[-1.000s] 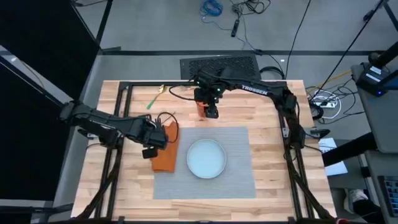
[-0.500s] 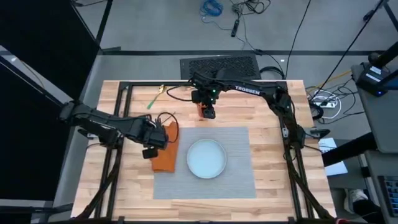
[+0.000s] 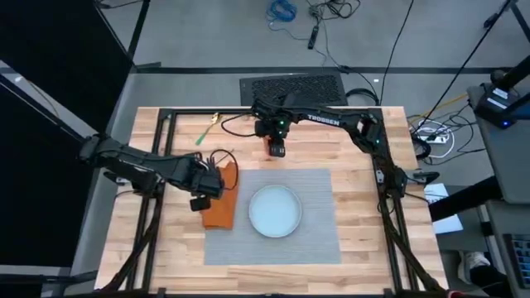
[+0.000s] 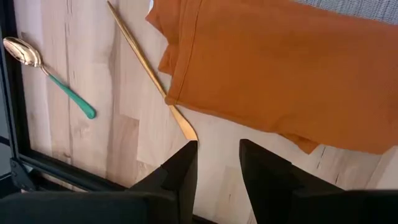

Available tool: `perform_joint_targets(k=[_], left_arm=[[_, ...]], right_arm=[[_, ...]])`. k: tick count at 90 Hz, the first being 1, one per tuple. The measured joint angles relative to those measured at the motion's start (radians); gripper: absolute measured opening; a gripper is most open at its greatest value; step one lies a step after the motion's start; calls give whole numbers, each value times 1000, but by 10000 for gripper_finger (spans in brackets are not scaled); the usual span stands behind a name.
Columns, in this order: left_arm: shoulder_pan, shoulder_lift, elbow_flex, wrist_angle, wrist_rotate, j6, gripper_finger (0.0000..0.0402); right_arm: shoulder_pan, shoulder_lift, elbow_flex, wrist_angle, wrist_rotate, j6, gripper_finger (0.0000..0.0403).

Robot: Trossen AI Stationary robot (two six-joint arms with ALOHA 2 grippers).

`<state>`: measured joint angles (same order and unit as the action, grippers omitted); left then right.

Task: Set table place
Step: Put the orange cup on the top right of the table

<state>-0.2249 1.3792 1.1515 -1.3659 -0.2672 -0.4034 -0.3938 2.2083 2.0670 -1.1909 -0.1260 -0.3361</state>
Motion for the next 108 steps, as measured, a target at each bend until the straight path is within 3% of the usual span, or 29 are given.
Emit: perform_joint_targets(k=[4,14,86,96,108], left_arm=[[0,0,0,0,0,0,105],[0,0,0,1,0,0,105],[-64,0,0,-3,-65,-10,105],[-64,0,0,-4,-81,-10,105],[-64,0,0,-3,-93,-6,105]], right_arm=[[-4,-4,0,8,0,-1,18],[-7,-16,0,-17,2,-2,4],[-10,-157,-4,-249,123,82,0],[-13,-257,-84,-211,122,107,0],[-36,-440,-315,-127,121,164,0]])
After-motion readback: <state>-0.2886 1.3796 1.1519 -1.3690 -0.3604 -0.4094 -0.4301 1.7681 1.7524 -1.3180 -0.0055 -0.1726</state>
